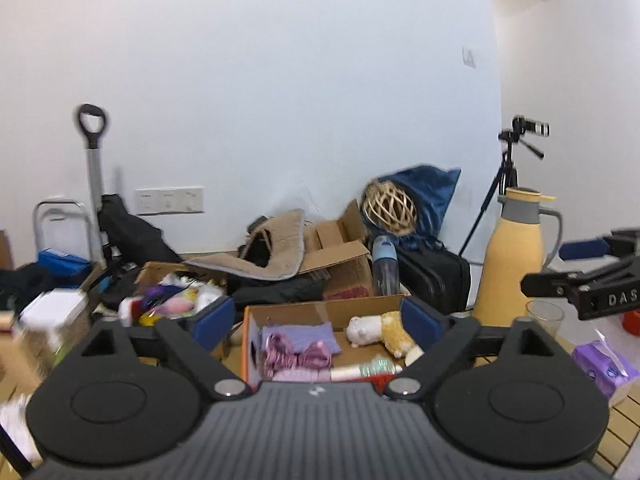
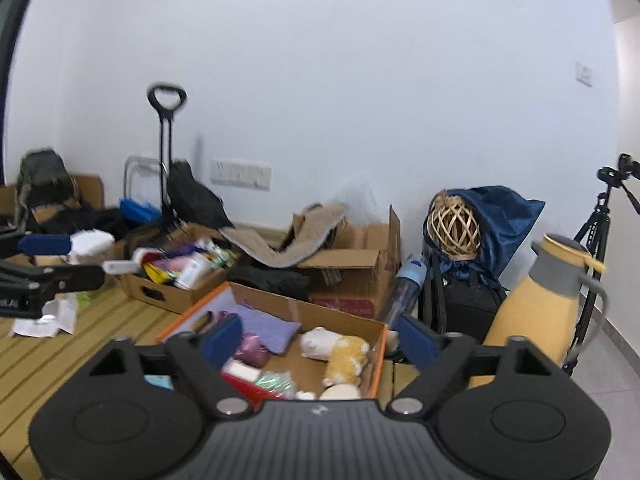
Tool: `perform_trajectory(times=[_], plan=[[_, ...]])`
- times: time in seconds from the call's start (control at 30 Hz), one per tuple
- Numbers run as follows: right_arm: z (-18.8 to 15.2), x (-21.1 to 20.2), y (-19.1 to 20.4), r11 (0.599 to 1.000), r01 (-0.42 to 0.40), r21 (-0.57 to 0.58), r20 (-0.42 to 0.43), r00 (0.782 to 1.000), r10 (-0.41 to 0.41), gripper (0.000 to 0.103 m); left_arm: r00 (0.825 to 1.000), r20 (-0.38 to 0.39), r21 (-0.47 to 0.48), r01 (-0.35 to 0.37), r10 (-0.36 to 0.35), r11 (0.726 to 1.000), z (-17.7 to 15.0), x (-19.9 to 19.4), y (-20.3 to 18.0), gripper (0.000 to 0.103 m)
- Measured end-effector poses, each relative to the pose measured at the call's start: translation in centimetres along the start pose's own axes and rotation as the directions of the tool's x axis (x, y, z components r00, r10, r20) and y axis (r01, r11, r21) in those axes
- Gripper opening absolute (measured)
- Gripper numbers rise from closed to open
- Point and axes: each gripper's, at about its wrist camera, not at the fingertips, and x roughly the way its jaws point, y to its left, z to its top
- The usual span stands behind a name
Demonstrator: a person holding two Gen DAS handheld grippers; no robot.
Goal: Organize soft objects
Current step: 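Pull both grippers back over the table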
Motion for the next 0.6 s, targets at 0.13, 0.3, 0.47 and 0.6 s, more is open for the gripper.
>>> perform_trajectory(times=[0.13, 0.3, 0.47, 0.6], plan=[[-6.4, -5.6, 2.5, 0.999, -0.011, 0.036, 0.066, 0.998, 0.009, 0.093, 0.998, 0.050, -0.002, -0.040, 0.041, 0.999, -5.8, -7.3, -0.7, 0.103], [-13.8, -11.7, 5.7, 0.994, -0.071, 0.083, 0.071, 0.995, 0.065, 0.097, 0.988, 0.066, -0.034, -0.136, 0.138, 0.990, -11.5, -14.6, -1.2, 0.103], [-18.5, -15.5, 7.7, 0.992, -0.088, 0.091, 0.035, 0.996, 0.085, 0.101, 0.988, -0.006, -0.058, -0.154, 0.154, 0.986, -14.2, -17.2, -0.9, 0.103], [-18.7, -15.8, 8.2, 0.993, -0.060, 0.098, 0.017, 0.998, 0.058, 0.101, 0.988, 0.026, -0.077, -0.151, 0.154, 0.985, -13.4, -17.2, -0.5, 0.103]])
